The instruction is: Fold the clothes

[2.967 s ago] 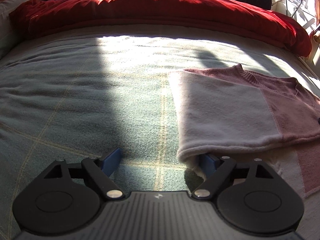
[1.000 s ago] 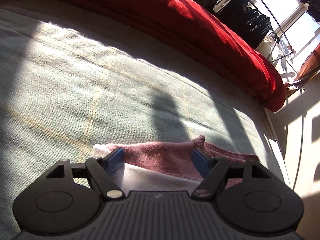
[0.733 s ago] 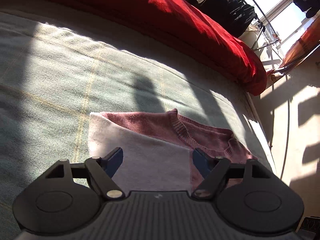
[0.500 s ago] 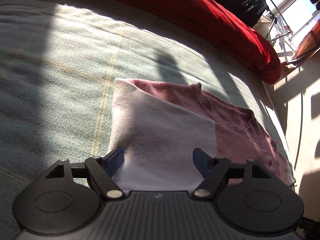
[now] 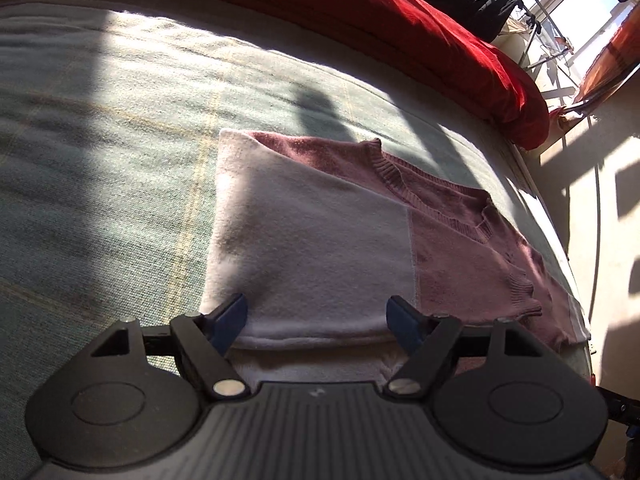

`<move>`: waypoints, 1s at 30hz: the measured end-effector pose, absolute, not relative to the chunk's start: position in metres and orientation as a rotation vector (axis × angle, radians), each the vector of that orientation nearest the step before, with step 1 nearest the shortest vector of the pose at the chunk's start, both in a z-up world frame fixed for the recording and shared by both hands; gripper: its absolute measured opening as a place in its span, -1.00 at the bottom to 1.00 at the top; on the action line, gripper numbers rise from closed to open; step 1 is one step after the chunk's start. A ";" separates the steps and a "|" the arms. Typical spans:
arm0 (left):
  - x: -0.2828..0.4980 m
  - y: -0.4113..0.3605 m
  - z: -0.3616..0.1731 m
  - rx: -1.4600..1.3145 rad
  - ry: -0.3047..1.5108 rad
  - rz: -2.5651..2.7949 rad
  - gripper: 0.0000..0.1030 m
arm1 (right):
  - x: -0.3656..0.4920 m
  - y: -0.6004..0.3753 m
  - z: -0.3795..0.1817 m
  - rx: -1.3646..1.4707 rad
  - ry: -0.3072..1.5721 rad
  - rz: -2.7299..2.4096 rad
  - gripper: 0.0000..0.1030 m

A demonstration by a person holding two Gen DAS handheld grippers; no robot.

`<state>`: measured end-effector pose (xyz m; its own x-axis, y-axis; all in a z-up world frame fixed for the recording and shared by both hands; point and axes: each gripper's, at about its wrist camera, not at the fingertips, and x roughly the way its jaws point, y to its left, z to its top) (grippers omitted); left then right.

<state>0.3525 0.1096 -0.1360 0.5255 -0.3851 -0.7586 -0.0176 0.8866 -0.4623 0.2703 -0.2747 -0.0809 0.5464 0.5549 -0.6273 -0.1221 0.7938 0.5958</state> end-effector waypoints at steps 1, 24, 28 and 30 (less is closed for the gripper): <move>0.353 0.109 -0.135 -0.446 1.000 -0.225 0.49 | 0.269 -0.276 -0.079 0.528 0.908 0.423 0.19; 0.294 0.096 -0.114 -0.504 1.031 -0.222 0.49 | 0.240 -0.291 -0.056 0.543 0.870 0.412 0.28; 0.288 0.096 -0.131 -0.512 1.065 -0.169 0.49 | 0.231 -0.296 -0.053 0.536 0.874 0.398 0.30; 0.286 0.100 -0.139 -0.535 1.081 -0.155 0.48 | 0.225 -0.301 -0.052 0.527 0.875 0.384 0.33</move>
<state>0.2862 0.0999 -0.1387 0.4738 -0.3747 -0.7969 -0.1361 0.8629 -0.4867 0.2248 -0.3014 -0.0524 0.5869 0.5205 -0.6202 -0.1033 0.8079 0.5802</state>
